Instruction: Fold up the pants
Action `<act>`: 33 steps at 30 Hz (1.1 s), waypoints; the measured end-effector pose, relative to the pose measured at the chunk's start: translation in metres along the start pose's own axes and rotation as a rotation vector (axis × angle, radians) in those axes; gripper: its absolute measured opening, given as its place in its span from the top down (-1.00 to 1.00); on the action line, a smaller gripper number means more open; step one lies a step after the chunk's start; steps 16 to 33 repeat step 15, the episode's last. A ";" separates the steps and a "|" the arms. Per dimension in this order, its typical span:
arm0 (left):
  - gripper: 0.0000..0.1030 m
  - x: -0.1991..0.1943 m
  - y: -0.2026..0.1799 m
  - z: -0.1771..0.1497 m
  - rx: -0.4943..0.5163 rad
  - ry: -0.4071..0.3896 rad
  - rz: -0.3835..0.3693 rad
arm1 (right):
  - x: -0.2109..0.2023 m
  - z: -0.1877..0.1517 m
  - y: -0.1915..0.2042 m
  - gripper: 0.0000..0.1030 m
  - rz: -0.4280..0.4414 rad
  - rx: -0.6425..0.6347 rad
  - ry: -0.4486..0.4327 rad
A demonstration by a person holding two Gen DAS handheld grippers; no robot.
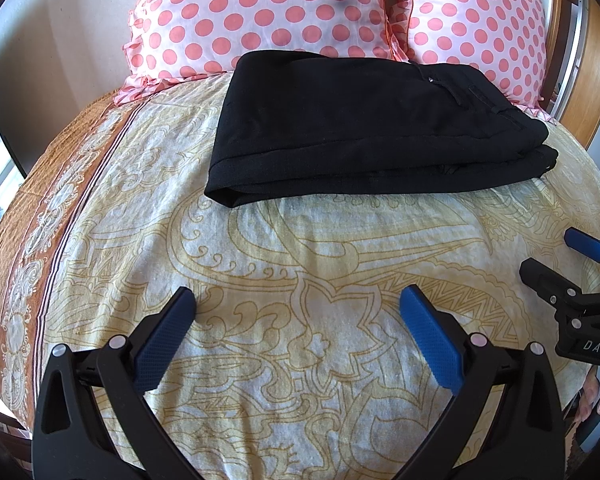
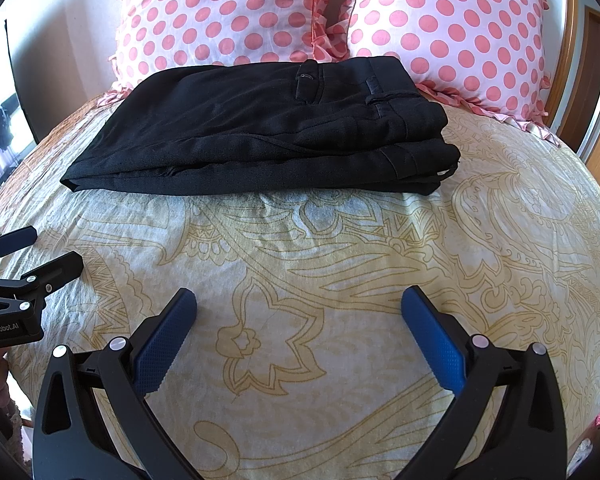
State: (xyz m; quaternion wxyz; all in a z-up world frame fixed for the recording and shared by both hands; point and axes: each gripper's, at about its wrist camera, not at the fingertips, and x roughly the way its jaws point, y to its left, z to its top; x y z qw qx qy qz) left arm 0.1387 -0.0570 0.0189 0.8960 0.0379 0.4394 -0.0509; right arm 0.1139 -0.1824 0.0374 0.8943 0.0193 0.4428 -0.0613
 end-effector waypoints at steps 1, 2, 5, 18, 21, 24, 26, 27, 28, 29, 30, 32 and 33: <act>-0.97 0.000 0.000 0.000 0.001 0.000 0.000 | 0.000 0.000 0.000 -0.97 0.000 0.000 0.000; -0.97 0.000 0.000 0.000 -0.002 0.000 0.000 | 0.000 0.000 0.000 -0.97 0.000 0.000 0.000; -0.97 0.000 0.000 0.000 0.002 -0.001 0.000 | 0.000 0.000 0.000 -0.97 0.000 0.000 0.000; -0.97 0.000 0.002 -0.001 0.009 -0.011 -0.007 | 0.000 0.000 0.000 -0.97 0.000 0.000 0.000; -0.97 0.000 0.002 -0.001 0.009 -0.011 -0.007 | 0.000 0.000 0.000 -0.97 0.000 0.000 0.000; -0.97 0.000 0.002 -0.001 0.009 -0.011 -0.007 | 0.000 0.000 0.000 -0.97 0.000 0.000 0.000; -0.97 0.000 0.002 -0.001 0.009 -0.011 -0.007 | 0.000 0.000 0.000 -0.97 0.000 0.000 0.000; -0.97 0.000 0.002 -0.001 0.009 -0.011 -0.007 | 0.000 0.000 0.000 -0.97 0.000 0.000 0.000; -0.97 0.000 0.002 -0.001 0.009 -0.011 -0.007 | 0.000 0.000 0.000 -0.97 0.000 0.000 0.000; -0.97 0.000 0.002 -0.001 0.009 -0.011 -0.007 | 0.000 0.000 0.000 -0.97 0.000 0.000 0.000; -0.97 0.000 0.002 -0.001 0.009 -0.011 -0.007 | 0.000 0.000 0.000 -0.97 0.000 0.000 0.000; -0.97 0.000 0.002 -0.001 0.009 -0.011 -0.007 | 0.000 0.000 0.000 -0.97 0.000 0.000 0.000; -0.97 0.000 0.002 -0.001 0.009 -0.011 -0.007 | 0.000 0.000 0.000 -0.97 0.000 0.000 0.000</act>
